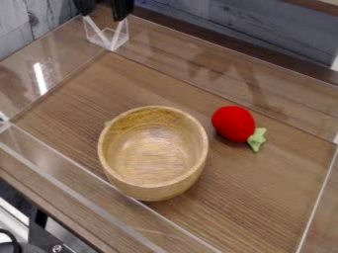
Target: Move the red object to the right side of the table
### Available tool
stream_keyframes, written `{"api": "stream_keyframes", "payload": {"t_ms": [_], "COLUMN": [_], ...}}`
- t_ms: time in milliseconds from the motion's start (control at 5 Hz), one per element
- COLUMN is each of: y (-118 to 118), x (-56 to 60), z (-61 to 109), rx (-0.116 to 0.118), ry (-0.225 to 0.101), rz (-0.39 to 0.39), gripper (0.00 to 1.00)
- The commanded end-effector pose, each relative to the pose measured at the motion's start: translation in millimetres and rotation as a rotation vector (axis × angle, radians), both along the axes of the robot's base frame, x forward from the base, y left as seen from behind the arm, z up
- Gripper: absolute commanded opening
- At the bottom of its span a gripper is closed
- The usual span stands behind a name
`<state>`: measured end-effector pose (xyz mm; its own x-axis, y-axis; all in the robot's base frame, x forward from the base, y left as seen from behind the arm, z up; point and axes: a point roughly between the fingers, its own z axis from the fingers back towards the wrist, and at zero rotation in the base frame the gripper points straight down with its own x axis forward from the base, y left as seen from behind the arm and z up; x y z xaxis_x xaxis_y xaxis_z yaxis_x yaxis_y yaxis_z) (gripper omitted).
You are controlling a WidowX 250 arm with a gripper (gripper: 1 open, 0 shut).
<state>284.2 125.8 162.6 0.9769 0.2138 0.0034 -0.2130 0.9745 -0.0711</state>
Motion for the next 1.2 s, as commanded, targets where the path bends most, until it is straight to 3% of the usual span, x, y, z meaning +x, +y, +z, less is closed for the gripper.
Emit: {"api": "stream_keyframes", "payload": {"t_ms": [0,400,800,1000], "y": [-8.9,-33.6,-7.9,-4.3], "x": [3.5,5.8,6.4,12.4], "z": [12.2,6.0,6.5,-6.0], "rx": [0.007,-0.023,-0.021,-0.032], "ry": [-0.061,-0.068,-0.082,-0.084], "rz": [0.010,-0.055,-0.146,-0.090], "gripper": [1.00,1.00,1.00,1.00]}}
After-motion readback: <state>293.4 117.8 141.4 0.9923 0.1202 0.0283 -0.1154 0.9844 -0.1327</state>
